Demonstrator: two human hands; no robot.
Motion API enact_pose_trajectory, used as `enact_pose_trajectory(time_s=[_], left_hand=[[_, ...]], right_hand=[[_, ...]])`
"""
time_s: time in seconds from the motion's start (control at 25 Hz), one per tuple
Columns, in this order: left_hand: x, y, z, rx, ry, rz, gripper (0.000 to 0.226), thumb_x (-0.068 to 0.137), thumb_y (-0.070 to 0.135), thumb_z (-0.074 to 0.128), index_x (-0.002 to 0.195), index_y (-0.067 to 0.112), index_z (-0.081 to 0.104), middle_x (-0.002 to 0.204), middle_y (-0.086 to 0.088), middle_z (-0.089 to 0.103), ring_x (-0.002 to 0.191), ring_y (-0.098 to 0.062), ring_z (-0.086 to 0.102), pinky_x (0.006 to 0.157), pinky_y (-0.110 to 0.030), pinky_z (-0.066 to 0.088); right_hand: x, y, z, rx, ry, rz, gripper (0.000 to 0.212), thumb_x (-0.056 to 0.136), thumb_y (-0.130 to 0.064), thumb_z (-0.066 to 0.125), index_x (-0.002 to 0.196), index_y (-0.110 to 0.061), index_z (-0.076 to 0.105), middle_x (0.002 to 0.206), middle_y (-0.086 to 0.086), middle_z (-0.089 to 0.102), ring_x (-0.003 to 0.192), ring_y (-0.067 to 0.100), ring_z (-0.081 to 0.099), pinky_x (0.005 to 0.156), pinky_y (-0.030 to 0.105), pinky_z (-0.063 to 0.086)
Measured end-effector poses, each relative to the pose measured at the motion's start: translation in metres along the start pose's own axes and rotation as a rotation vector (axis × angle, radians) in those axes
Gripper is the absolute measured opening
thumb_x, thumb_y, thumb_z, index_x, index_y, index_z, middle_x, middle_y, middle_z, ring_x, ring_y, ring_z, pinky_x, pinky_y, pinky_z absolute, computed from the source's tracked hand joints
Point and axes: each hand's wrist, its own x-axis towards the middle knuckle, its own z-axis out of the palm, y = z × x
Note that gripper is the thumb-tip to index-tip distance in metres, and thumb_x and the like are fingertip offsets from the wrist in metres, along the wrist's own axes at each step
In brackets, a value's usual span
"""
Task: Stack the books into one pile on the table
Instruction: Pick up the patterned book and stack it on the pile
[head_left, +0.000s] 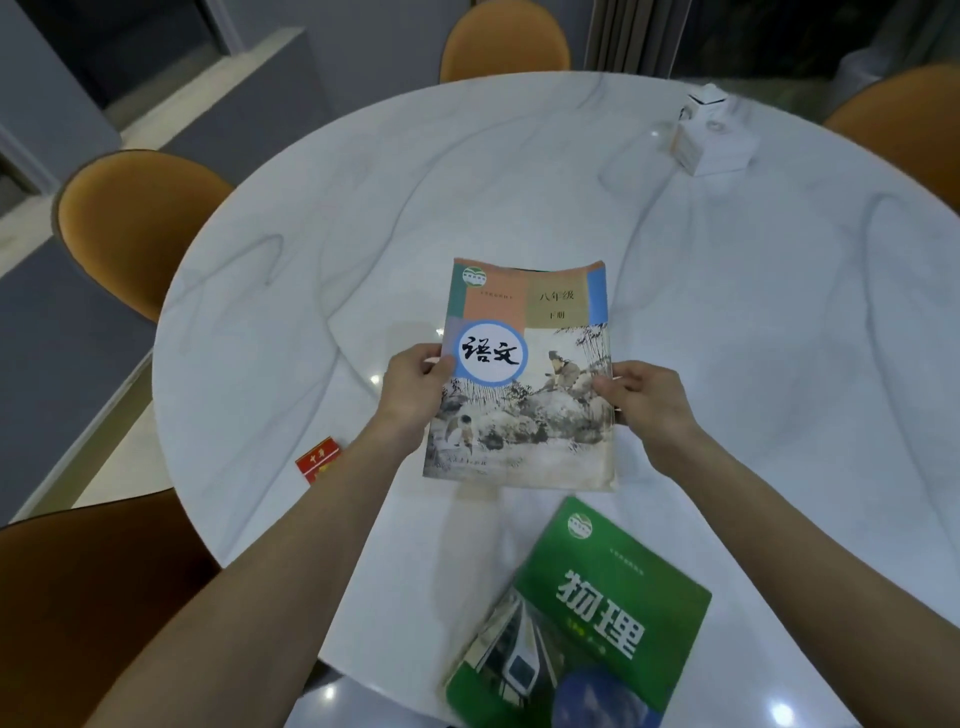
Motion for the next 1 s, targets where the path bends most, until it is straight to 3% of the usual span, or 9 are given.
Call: enact_pose_trajectory(time_s=[0.08,0.2,0.36,0.48,0.6,0.72,0.8,0.88,1.0], left_hand=[[0.032,0.008,0.007,0.015,0.004,0.0,0.024,0.094,0.015,0.053,0.113,0.005,0.063,0.081,-0.007,0.061,0.064,-0.016,0.05,0.05,-0.02,0.04],[0.077,0.013,0.017,0.049,0.016,-0.012,0.026,0.093,0.014,0.052,0.115,0.003,0.063,0.1,-0.015,0.064,0.078,-0.023,0.051,0.063,-0.029,0.042],[0.128,0.012,0.028,0.133,0.022,-0.031,0.029,0.093,0.015,0.053,0.118,0.002,0.061,0.115,-0.018,0.065,0.095,-0.032,0.059,0.079,-0.037,0.048],[0.158,0.004,0.035,0.202,0.021,-0.049,0.029,0.093,0.016,0.053,0.117,0.003,0.061,0.116,-0.019,0.065,0.1,-0.033,0.061,0.077,-0.034,0.047],[0.177,-0.009,0.043,0.254,0.004,-0.061,0.03,0.094,0.016,0.052,0.12,0.003,0.059,0.116,-0.019,0.065,0.1,-0.033,0.061,0.077,-0.031,0.046],[0.182,-0.024,0.051,0.281,-0.002,-0.063,0.029,0.094,0.015,0.05,0.119,0.001,0.058,0.116,-0.019,0.065,0.101,-0.032,0.062,0.081,-0.03,0.047],[0.183,-0.032,0.055,0.297,0.002,-0.036,0.026,0.093,0.013,0.05,0.114,0.001,0.061,0.111,-0.018,0.067,0.097,-0.032,0.062,0.081,-0.032,0.048],[0.182,-0.034,0.057,0.338,0.014,0.019,0.015,0.091,0.011,0.051,0.096,0.005,0.064,0.092,-0.017,0.066,0.084,-0.029,0.059,0.073,-0.029,0.044],[0.183,-0.039,0.056,0.474,0.013,0.053,0.019,0.088,0.009,0.051,0.069,0.008,0.054,0.067,-0.011,0.052,0.07,-0.021,0.044,0.063,-0.024,0.031]], right_hand=[[0.03,-0.008,0.005,-0.002,0.039,0.001,0.019,0.086,-0.007,0.065,0.101,0.004,0.067,0.082,0.014,0.067,0.076,0.026,0.06,0.08,0.044,0.053],[0.072,-0.012,0.016,-0.009,0.086,0.019,0.017,0.085,-0.006,0.065,0.1,0.002,0.069,0.097,0.025,0.07,0.082,0.027,0.062,0.089,0.05,0.052],[0.118,-0.008,0.034,-0.038,0.154,0.055,0.017,0.084,-0.006,0.066,0.099,0.0,0.071,0.102,0.023,0.071,0.085,0.026,0.063,0.092,0.047,0.054],[0.144,0.001,0.047,-0.102,0.192,0.094,0.018,0.084,-0.008,0.066,0.098,0.001,0.071,0.088,0.015,0.069,0.074,0.022,0.06,0.074,0.034,0.054],[0.161,0.013,0.058,-0.162,0.221,0.134,0.014,0.085,-0.011,0.066,0.095,-0.002,0.072,0.076,0.007,0.064,0.054,0.012,0.051,0.051,0.02,0.042],[0.171,0.025,0.063,-0.22,0.242,0.162,0.013,0.087,-0.014,0.065,0.095,-0.006,0.072,0.065,-0.002,0.058,0.052,0.006,0.047,0.046,0.017,0.036],[0.175,0.031,0.062,-0.267,0.26,0.153,0.014,0.088,-0.015,0.063,0.095,-0.009,0.073,0.066,-0.005,0.058,0.055,0.005,0.048,0.048,0.016,0.036],[0.176,0.034,0.061,-0.308,0.274,0.125,0.016,0.089,-0.015,0.061,0.094,-0.008,0.074,0.067,-0.001,0.06,0.058,0.012,0.051,0.054,0.019,0.041],[0.178,0.037,0.062,-0.379,0.295,0.107,0.017,0.088,-0.014,0.061,0.091,-0.002,0.073,0.073,0.012,0.064,0.067,0.021,0.053,0.066,0.024,0.044]])
